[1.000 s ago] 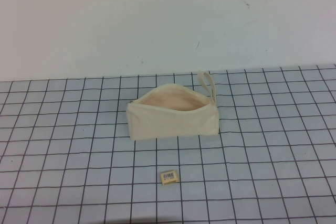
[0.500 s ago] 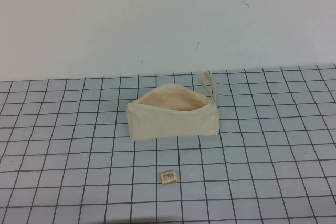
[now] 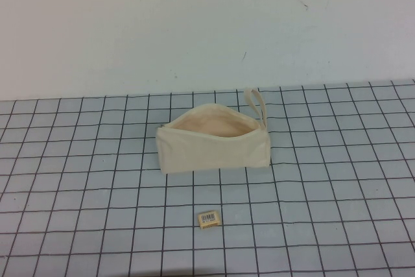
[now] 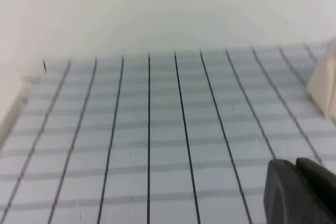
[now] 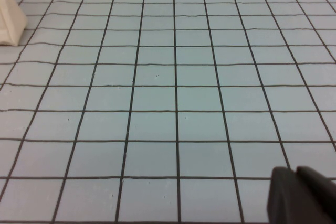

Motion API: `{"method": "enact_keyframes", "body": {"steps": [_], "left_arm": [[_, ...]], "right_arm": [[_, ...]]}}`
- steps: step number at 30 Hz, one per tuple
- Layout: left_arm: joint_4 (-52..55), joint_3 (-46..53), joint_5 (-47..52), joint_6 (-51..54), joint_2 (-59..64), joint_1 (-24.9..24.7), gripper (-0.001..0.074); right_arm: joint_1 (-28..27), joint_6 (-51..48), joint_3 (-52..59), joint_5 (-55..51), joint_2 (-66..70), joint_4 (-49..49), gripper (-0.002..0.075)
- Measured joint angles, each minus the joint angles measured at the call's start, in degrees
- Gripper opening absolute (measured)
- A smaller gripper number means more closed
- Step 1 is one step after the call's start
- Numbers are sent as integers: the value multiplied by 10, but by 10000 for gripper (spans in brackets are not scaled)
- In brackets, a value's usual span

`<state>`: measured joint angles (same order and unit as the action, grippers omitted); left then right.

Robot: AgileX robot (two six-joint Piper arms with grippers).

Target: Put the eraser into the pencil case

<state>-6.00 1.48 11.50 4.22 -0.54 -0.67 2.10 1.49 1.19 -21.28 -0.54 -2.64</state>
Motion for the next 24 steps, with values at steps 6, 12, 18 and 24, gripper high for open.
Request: {"method": "enact_keyframes", "body": {"steps": [6, 12, 18, 24], "left_arm": [[-34, 0, -99, 0, 0, 0, -1], [-47, 0, -204, -1, 0, 0, -1], [-51, 0, -295, -65, 0, 0, -1], [20, -51, -254, -129, 0, 0, -1]], "right_arm": [[0, 0, 0, 0, 0, 0, 0], [0, 0, 0, 0, 0, 0, 0], [0, 0, 0, 0, 0, 0, 0], [0, 0, 0, 0, 0, 0, 0]]}}
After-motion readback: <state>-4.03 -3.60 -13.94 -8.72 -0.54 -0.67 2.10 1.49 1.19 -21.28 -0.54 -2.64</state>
